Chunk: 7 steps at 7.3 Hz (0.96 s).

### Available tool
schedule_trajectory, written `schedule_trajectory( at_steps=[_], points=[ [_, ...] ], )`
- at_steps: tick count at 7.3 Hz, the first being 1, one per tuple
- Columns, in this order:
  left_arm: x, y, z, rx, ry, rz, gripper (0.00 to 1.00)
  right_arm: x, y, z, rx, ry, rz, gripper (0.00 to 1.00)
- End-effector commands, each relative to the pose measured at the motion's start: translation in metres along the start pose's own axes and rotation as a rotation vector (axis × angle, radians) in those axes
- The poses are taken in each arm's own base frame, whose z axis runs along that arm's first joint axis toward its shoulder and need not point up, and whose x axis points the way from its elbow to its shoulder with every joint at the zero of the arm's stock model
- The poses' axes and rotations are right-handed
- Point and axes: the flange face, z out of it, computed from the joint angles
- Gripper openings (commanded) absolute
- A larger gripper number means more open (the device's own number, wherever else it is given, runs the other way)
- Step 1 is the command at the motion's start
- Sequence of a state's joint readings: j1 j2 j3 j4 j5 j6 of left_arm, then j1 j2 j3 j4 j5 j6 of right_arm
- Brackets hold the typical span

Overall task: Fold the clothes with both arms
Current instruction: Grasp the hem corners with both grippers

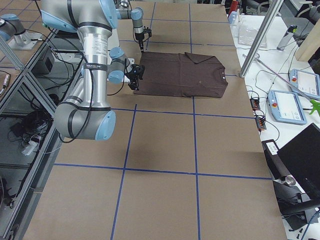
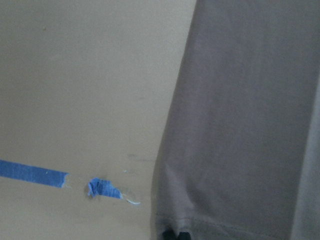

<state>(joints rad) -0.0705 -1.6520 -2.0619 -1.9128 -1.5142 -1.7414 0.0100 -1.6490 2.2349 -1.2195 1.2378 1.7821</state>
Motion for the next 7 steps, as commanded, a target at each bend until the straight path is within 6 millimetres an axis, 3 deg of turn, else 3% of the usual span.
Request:
schedule_trajectory(
  at_steps=[1,3,4,6,7],
  points=[
    [0.001,-0.002,-0.001,0.004,0.004,-0.005,0.0,-0.005,0.014,0.0,0.018,-0.011,0.035,0.86],
    [0.004,0.0,-0.004,-0.002,0.01,-0.01,0.0,-0.004,0.032,0.007,0.049,0.038,0.071,0.7],
    [0.006,0.001,-0.005,-0.006,0.016,-0.01,0.0,-0.02,0.041,0.013,0.066,0.081,0.077,0.68],
    [0.009,0.001,-0.007,-0.007,0.024,-0.012,0.0,-0.01,0.061,0.045,0.091,0.162,0.034,0.67],
    [0.009,0.001,-0.007,-0.007,0.022,-0.012,0.0,-0.013,0.063,0.047,0.09,0.161,0.034,0.67]
  ],
)
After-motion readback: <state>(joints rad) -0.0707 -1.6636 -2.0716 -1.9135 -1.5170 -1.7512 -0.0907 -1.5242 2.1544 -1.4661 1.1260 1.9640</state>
